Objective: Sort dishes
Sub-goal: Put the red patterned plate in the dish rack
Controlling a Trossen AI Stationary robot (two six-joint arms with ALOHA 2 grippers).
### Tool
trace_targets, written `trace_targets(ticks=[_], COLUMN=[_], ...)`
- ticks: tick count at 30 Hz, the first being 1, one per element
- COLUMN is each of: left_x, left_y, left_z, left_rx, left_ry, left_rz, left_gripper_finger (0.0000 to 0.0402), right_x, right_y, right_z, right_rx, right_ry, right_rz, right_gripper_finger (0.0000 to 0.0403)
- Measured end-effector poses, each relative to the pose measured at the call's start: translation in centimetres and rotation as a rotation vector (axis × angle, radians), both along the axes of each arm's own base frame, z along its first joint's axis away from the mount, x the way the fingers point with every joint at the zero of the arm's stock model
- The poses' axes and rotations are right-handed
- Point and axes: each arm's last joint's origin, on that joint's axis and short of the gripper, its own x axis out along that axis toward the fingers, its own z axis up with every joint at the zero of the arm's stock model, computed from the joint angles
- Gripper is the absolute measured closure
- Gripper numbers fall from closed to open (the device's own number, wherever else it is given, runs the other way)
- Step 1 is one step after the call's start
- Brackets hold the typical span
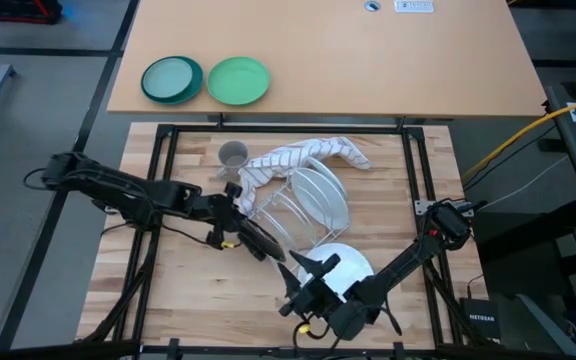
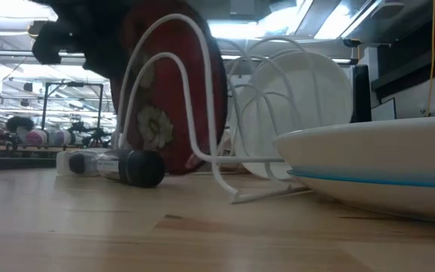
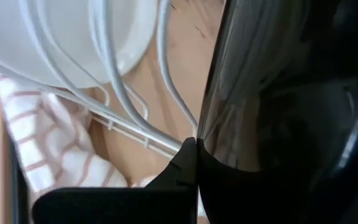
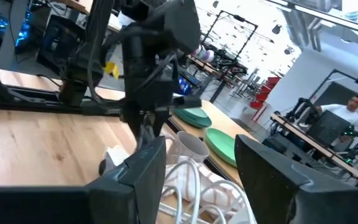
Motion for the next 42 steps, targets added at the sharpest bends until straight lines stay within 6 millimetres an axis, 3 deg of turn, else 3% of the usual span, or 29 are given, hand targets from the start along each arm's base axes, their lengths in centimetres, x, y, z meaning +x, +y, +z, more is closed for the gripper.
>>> trace_targets(ticks=[12, 25, 30, 42], left_x=[1.6, 1.2, 0.0, -3.6], left_y=[-0.3, -0.3, -0.6, -0.1], left_z=[-1.3, -1.0, 0.3, 4.8], left_rx=[0.013, -0.016, -0.056, -0.146], left_ry=[0.008, -0.027, -0.007, -0.117], left_rz=[-0.019, 0.101, 0.129, 0.177], left_gripper_finger=[0.0376, 0.0256, 0.0239, 0.0246], right_x=[0.2, 0.2, 0.2, 0.2], right_y=[0.0, 0.0, 0.0, 0.0], right_z=[0.0, -0.1, -0.1, -0.1], right_rx=[-0.001, -0.003, -0.006, -0.003], right_ry=[-0.001, 0.002, 0.005, 0.001], right_rz=[0.053, 0.054, 0.054, 0.054], right_gripper_finger=[0.0207, 0.0207, 0.0207, 0.0207])
